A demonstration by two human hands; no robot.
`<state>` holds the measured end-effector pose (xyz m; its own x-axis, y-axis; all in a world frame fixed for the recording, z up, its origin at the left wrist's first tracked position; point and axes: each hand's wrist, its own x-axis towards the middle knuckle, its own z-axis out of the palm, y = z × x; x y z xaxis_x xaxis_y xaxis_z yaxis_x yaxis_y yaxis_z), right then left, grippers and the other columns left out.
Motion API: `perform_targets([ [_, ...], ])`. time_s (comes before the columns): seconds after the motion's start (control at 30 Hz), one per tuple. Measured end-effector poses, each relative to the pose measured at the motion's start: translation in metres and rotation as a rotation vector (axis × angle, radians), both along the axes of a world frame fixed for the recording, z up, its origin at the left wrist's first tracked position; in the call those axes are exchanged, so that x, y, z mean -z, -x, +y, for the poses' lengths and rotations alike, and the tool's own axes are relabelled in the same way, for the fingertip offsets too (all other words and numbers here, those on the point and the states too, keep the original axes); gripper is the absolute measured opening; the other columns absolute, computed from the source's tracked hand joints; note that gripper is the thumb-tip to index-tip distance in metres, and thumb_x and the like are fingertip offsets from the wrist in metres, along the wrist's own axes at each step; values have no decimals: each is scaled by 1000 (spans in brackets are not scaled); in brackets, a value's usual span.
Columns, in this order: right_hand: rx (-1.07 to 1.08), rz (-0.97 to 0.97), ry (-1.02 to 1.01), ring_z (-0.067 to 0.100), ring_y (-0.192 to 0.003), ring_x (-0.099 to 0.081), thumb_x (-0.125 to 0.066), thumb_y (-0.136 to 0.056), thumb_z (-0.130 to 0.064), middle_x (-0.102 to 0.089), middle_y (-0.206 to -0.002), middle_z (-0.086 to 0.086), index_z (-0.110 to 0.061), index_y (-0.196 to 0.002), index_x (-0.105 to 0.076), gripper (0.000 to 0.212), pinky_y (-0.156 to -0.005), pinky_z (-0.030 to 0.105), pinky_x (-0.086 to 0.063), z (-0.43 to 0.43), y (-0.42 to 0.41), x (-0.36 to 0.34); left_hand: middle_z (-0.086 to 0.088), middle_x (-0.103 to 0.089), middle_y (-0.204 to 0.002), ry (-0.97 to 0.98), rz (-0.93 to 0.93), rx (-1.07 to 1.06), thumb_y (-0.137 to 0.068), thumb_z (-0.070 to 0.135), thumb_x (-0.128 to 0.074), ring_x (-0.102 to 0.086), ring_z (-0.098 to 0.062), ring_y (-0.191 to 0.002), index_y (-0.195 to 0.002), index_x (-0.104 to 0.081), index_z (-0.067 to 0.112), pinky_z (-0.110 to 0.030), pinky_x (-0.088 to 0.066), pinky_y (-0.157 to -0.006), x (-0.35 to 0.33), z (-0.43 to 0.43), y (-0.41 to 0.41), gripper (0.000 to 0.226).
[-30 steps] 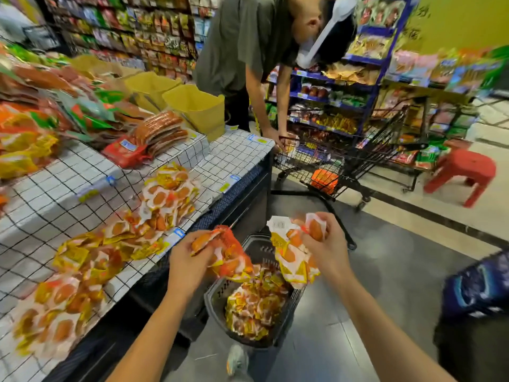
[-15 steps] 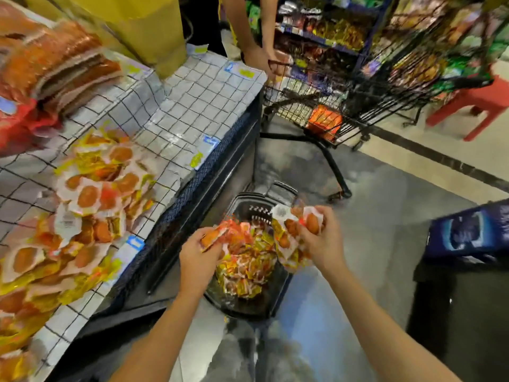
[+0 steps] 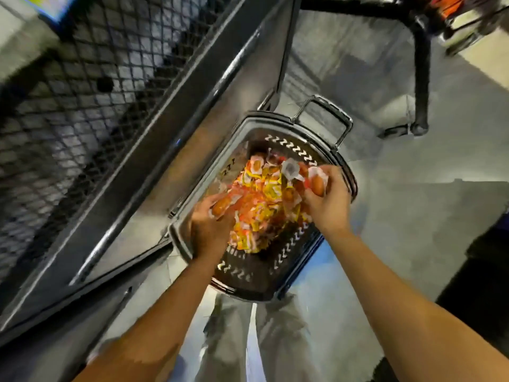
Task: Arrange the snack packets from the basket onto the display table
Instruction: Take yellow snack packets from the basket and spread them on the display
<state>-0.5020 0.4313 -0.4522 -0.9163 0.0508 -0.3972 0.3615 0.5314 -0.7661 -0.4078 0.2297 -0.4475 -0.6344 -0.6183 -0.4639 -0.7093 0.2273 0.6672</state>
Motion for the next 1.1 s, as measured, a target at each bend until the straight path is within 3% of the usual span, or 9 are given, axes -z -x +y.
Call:
perform_targets([
  [0.07, -30, 8, -51, 13, -81, -62, -70, -82, -12, -62, -87, -9, -22, -104, -54, 29, -72, 28, -50, 0, 4, 39, 2, -70, -102, 21, 2, 37, -82, 15, -75, -62, -11, -91, -110, -71, 13, 4, -36, -71, 36, 3, 2, 28],
  [0.17, -4, -31, -51, 17, -87, -60, -69, -84, -3, -62, -98, 1, -15, -106, -55, 29, -68, 11, -44, 2, 8, 85, 3, -71, -100, 43, -15, 58, -82, 16, -76, -64, -11, -92, -108, -72, 13, 6, -35, -70, 81, 6, 6, 26],
  [0.3, -147, -55, -120, 3, -92, -58, -74, -86, -14, -63, -103, -7, -18, -121, -58, 39, -71, 0, -38, 9, 9, 119, -1, -68, -116, 2, -85, 137, -74, 29, -81, -63, -15, -105, -118, -67, 20, -22, -50, -90, 128, 4, 2, 47],
  [0.4, -290, -95, -180, 5, -99, -57, -67, -90, -16, -63, -114, -4, -16, -130, -60, 41, -82, 0, -41, 12, 6, 108, -5, -59, -133, 16, -144, 272, -73, 18, -79, -57, -22, -119, -126, -63, 19, -34, -48, -99, 121, 3, 0, 56],
  [0.47, -404, -95, -279, 20, -109, -62, -64, -91, -23, -65, -123, 3, -20, -137, -57, 46, -96, 27, -50, 13, 6, 86, -7, -63, -128, 25, -144, 341, -77, 10, -73, -58, -27, -117, -123, -65, 14, -37, -48, -97, 96, 4, -1, 47],
  [0.57, -569, -98, -438, 31, -105, -62, -62, -92, -30, -65, -115, 9, -20, -130, -58, 40, -85, 43, -54, 10, 7, 29, -6, -65, -124, 92, -139, 409, -81, 21, -60, -58, -28, -115, -119, -66, 17, -36, -45, -95, 36, 0, 0, 39],
  [0.7, -749, -92, -658, 35, -108, -59, -58, -94, -37, -59, -119, 10, -20, -131, -55, 42, -84, 45, -54, -2, 7, -77, -5, -67, -112, 143, -136, 512, -84, 14, -60, -61, -24, -106, -113, -67, 19, -34, -45, -92, -70, -12, 12, 30],
  [0.9, -891, 68, -762, 36, -114, -56, -51, -95, -31, -54, -124, 10, -17, -129, -52, 36, -85, 41, -49, -18, 1, -241, -5, -67, -100, 364, 13, 649, -79, 30, -56, -64, -28, -93, -104, -67, 17, -45, -54, -79, -229, -20, 17, 30],
  [1.1, -1019, 312, -731, 29, -112, -59, -51, -92, -43, -57, -120, 3, -26, -129, -51, 41, -87, 39, -51, -43, 1, -339, 3, -59, -119, 488, -29, 625, -94, 30, -50, -59, -21, -106, -123, -59, 26, -39, -51, -87, -331, -26, -22, 31],
])
